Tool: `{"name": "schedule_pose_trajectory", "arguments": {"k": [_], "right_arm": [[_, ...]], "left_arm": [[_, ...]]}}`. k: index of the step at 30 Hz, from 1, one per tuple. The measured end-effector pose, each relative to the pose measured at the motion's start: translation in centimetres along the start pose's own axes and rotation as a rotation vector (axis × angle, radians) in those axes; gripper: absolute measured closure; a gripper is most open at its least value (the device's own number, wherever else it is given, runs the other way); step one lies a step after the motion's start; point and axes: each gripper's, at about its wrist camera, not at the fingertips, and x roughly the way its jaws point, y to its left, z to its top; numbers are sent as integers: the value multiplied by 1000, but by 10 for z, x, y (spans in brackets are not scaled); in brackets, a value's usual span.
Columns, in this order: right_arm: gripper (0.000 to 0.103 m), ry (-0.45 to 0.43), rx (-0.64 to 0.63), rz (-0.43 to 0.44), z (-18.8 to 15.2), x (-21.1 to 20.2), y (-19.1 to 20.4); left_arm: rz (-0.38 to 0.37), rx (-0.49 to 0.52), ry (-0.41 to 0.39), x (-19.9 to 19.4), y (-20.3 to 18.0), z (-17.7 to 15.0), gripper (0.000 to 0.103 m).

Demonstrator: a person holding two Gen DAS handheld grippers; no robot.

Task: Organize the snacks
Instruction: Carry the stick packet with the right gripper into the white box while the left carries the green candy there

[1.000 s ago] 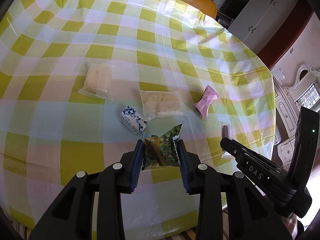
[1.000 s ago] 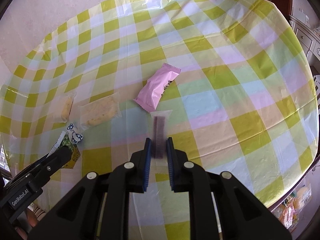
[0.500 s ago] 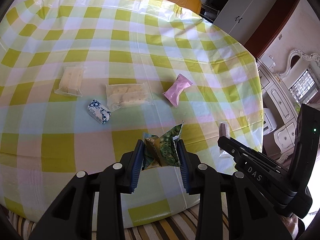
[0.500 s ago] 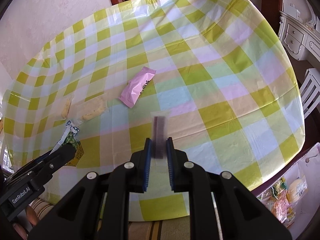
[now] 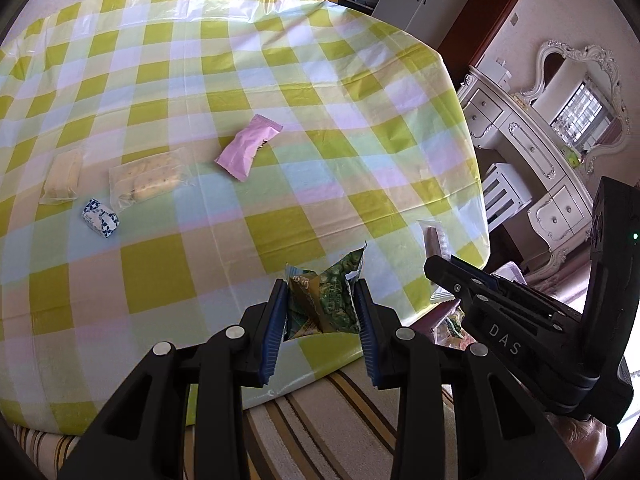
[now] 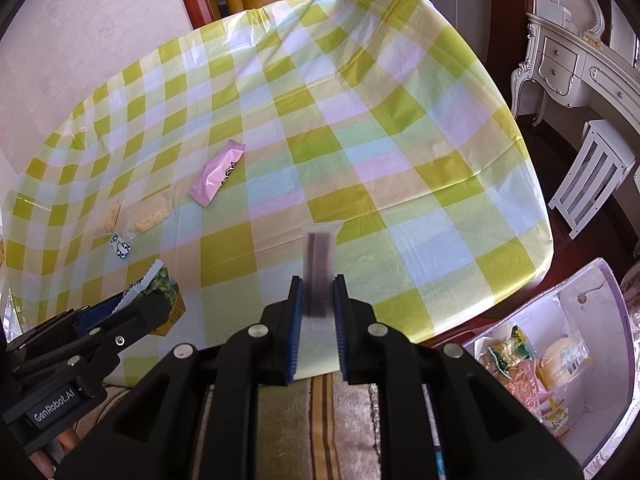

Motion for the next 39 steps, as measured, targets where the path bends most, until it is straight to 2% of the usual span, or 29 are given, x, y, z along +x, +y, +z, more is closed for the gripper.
{"name": "schedule_pose_trajectory", "arguments": {"k": [12,19,27,39], "right_arm": [[88,44,95,-122,-40,-25,-90],[88,118,158,-206,-82,-31,-144],[88,196,227,-265,-127,-26,-189],[88,240,284,-291,-158,-19,-213]], "left_arm": [[-107,240,121,23,-90,-18,70],[-188,390,234,41,-146,-37,70],[-239,583,403,70,-209,-70,70],[-270,684,535,99,-240,-96,70]]}}
